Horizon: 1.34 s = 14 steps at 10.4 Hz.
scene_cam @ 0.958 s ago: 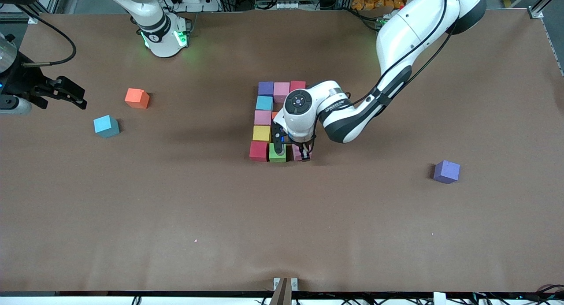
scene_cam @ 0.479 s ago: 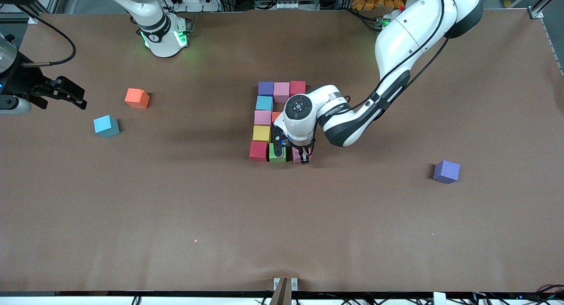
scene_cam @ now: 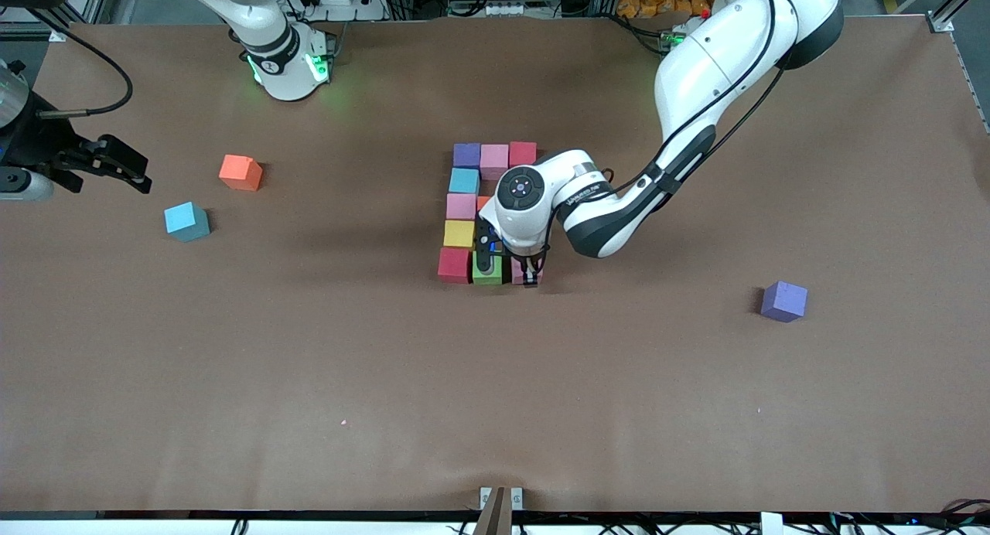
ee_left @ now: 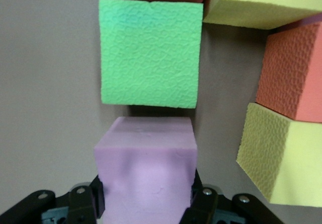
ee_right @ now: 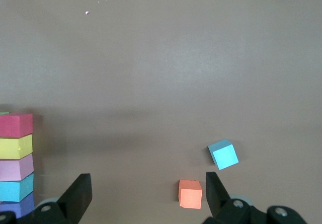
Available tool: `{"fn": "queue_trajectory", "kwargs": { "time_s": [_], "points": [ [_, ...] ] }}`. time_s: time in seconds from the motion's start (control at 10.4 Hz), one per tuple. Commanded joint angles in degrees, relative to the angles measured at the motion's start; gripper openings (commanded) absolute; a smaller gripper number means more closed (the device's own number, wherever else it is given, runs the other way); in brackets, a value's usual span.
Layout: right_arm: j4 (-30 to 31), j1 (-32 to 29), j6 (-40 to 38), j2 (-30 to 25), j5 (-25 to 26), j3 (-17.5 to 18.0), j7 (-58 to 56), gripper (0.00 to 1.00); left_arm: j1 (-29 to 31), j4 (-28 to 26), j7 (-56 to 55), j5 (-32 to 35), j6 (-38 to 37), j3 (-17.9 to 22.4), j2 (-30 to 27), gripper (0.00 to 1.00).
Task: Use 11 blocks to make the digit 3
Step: 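Lower the light pink cube below the green cube and open the left gripper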
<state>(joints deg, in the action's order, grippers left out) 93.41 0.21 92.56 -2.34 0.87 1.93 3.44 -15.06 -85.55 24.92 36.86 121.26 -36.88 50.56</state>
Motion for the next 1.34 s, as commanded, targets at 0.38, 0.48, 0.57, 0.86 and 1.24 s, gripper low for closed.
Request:
{"fn": "queue_trajectory", "kwargs": {
  "time_s": [0.38, 0.48, 0.57, 0.86, 1.24],
  "points": [
    [0.3, -0.5, 1.0, -0.3, -1.7, 0.1, -0.9, 1.00, -3.8, 2.2, 2.6, -0.4, 0.6, 3.5, 0.3, 0.25],
    [0.3, -0.5, 1.0, -0.3, -1.7, 0.1, -1.0, 1.00, -4.2, 2.2, 2.6, -0.3, 0.9, 3.6, 0.3, 0.24],
    [0.3, -0.4, 1.0, -0.3, -1.7, 0.1, -1.0, 1.00, -4.4, 2.2, 2.5, -0.4, 1.3, 3.6, 0.2, 0.24],
    [0.3, -0.4, 1.0, -0.2, -1.7, 0.1, -1.0, 1.00, -4.7, 2.2, 2.5, -0.4, 1.3, 3.6, 0.3, 0.24],
    [0.3, -0.4, 1.0, -0.3, -1.7, 0.1, -1.0, 1.00, -5.8, 2.2, 2.4, -0.4, 3.5, 5.2, 0.9, 0.24]
  ]
}}
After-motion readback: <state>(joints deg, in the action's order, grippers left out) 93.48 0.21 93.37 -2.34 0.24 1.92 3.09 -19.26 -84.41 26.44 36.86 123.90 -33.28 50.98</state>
